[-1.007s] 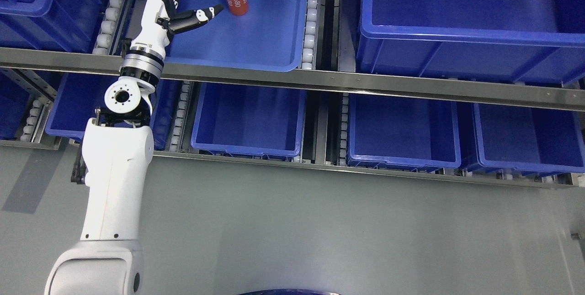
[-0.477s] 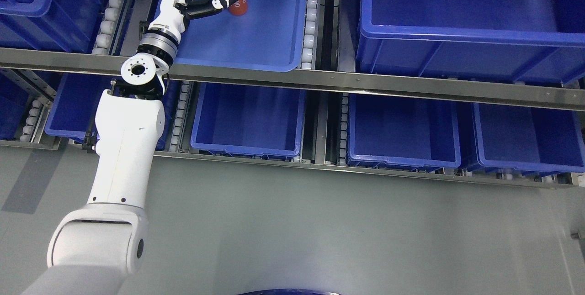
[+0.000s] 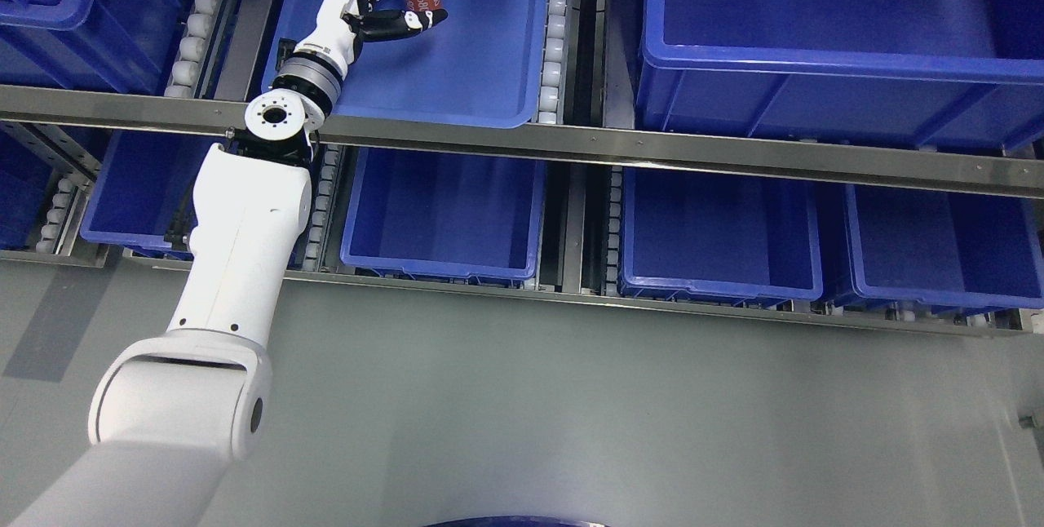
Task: Grab orange capacitor from left shelf to right desk
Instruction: 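Close the left hand around the orange capacitor, then lift the orange capacitor up out of the bin with the left hand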
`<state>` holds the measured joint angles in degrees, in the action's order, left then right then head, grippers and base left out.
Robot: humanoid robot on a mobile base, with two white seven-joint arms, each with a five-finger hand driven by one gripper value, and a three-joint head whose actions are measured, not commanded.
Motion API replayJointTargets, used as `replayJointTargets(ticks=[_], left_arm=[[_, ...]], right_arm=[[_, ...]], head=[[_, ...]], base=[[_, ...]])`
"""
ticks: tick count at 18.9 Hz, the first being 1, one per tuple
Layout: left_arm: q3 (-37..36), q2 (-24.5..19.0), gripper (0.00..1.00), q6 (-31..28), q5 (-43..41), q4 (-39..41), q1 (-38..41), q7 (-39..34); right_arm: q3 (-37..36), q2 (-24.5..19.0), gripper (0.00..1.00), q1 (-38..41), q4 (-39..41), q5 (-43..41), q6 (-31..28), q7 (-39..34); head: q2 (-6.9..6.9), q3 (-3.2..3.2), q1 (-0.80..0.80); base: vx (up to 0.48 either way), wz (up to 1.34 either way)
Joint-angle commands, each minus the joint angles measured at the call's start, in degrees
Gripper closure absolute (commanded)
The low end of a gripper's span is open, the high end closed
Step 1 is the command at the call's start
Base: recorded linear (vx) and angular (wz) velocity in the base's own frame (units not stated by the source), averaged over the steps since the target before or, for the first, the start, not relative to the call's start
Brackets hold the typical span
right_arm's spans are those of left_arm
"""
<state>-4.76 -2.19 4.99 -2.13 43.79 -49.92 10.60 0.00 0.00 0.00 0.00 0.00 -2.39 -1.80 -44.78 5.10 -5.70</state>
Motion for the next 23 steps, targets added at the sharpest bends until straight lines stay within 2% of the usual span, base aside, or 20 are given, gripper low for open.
replayJointTargets(ticks=[1,3,7,13,17,20,23], left_arm=[[-1.84,0.52,0.11,0.19,-0.69,-9.68,-2.19,-0.14],[-1.75,0.43,0.14,0.28,-0.69,-11.0,-2.81,-0.23],[-1.31,0.17,0.26,3.53,-0.69,-13.38,-4.39,-0.32],[-0.69,0.17,0.41,3.8,-0.6,-13.38,-4.39,-0.32],[0.45,0.17,0.6,6.69,-0.6,-13.38,-4.22,-0.23],[2.46,0.34,0.86,9.68,-0.51,-13.38,-4.04,-0.23],[3.44,0.43,0.99,11.53,-0.34,-13.38,-3.78,0.12]], right_arm=[[-0.62,1.0,0.0,-0.09,1.93,0.26,0.02,-0.04],[-0.62,1.0,0.0,-0.18,1.93,0.26,0.02,-0.04],[-0.62,1.0,0.0,-0.09,1.93,0.26,0.02,-0.04],[-0.62,1.0,0.0,-0.09,1.93,0.26,0.02,-0.04],[-0.62,1.0,0.0,-0.09,1.93,0.26,0.02,-0.04],[-0.62,1.0,0.0,-0.09,1.93,0.26,0.02,-0.04],[-0.62,1.0,0.0,-0.09,1.93,0.26,0.02,-0.04]], head=[[0.0,0.0,0.0],[0.0,0.0,0.0],[0.0,0.0,0.0],[0.0,0.0,0.0],[0.0,0.0,0.0],[0.0,0.0,0.0],[0.0,0.0,0.0]], base=[[0.0,0.0],[0.0,0.0],[0.0,0.0],[0.0,0.0],[0.0,0.0],[0.0,0.0],[0.0,0.0]])
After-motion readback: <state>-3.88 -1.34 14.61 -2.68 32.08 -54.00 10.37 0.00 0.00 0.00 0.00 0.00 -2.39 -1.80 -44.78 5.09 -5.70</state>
